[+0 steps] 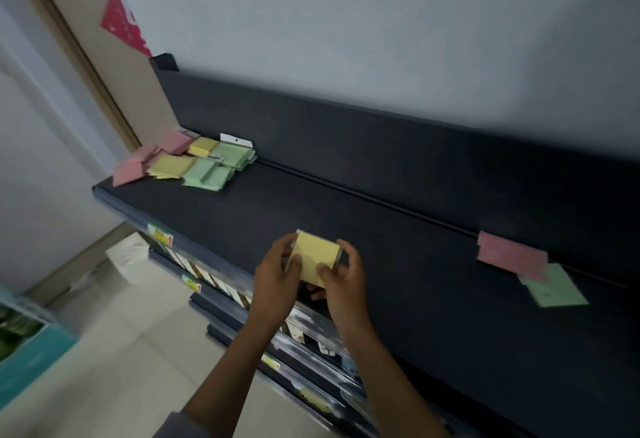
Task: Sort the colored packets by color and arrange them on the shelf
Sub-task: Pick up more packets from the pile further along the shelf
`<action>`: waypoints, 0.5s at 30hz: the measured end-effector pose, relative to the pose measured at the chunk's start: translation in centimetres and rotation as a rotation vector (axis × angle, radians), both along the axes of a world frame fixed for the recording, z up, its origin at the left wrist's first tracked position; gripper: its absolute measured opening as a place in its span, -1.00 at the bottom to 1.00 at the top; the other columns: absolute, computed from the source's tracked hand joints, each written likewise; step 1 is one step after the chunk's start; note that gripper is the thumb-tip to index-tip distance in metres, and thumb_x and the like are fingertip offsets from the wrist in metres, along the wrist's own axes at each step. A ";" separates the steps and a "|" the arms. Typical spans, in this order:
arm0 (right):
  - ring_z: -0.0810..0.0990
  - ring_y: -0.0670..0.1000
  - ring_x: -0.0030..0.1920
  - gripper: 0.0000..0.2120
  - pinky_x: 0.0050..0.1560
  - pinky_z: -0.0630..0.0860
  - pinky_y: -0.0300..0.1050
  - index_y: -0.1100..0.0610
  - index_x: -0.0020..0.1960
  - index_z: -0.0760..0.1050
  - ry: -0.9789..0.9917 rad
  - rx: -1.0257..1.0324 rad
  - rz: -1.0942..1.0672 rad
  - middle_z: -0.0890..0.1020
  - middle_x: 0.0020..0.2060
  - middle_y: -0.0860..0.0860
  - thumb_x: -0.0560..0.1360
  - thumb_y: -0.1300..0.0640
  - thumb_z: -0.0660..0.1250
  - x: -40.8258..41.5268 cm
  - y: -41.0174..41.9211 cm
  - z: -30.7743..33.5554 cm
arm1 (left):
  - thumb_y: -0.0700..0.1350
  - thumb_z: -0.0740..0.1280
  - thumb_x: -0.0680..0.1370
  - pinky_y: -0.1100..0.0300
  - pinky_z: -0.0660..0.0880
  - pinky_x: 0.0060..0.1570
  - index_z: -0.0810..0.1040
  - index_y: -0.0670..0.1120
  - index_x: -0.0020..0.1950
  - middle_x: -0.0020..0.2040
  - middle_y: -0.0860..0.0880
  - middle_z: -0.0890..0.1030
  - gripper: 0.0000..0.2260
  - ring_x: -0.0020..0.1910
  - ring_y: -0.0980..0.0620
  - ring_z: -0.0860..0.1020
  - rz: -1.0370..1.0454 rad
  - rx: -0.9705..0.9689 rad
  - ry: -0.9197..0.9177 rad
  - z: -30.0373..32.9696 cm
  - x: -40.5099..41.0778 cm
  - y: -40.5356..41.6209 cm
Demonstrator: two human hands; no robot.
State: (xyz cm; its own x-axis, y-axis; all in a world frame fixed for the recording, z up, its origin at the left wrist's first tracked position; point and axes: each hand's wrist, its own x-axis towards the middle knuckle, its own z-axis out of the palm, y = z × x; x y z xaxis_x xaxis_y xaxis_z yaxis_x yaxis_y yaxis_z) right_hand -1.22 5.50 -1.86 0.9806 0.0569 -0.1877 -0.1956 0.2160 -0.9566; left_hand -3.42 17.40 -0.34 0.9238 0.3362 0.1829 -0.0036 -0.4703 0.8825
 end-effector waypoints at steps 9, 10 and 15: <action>0.71 -0.07 -0.19 -0.56 -0.35 0.59 -0.20 -0.03 0.36 0.36 0.003 -0.023 0.111 0.67 0.02 0.07 0.59 0.35 0.27 0.4 13.0 2.0 | -0.25 0.24 0.64 0.17 0.60 -0.17 0.49 0.02 0.37 0.04 0.09 0.62 -0.67 -0.09 0.20 0.60 0.138 -0.002 -0.028 0.4 -0.7 13.3; 0.70 -0.10 -0.19 -0.57 -0.34 0.59 -0.20 -0.03 0.36 0.37 -0.007 -0.044 0.117 0.67 0.03 0.06 0.59 0.34 0.27 0.3 14.7 2.0 | -0.24 0.24 0.64 0.18 0.60 -0.16 0.49 0.02 0.38 0.05 0.09 0.61 -0.67 -0.07 0.20 0.59 0.156 0.005 -0.025 0.6 -1.0 14.9; 0.69 0.04 -0.14 -0.59 -0.33 0.63 -0.07 -0.07 0.35 0.39 -0.024 -0.072 0.183 0.66 0.06 0.10 0.60 0.30 0.25 -0.9 22.6 2.8 | -0.21 0.24 0.65 0.14 0.59 -0.23 0.52 0.09 0.33 -0.01 0.08 0.61 -0.69 -0.18 0.11 0.60 0.249 -0.021 -0.011 1.3 -3.1 22.6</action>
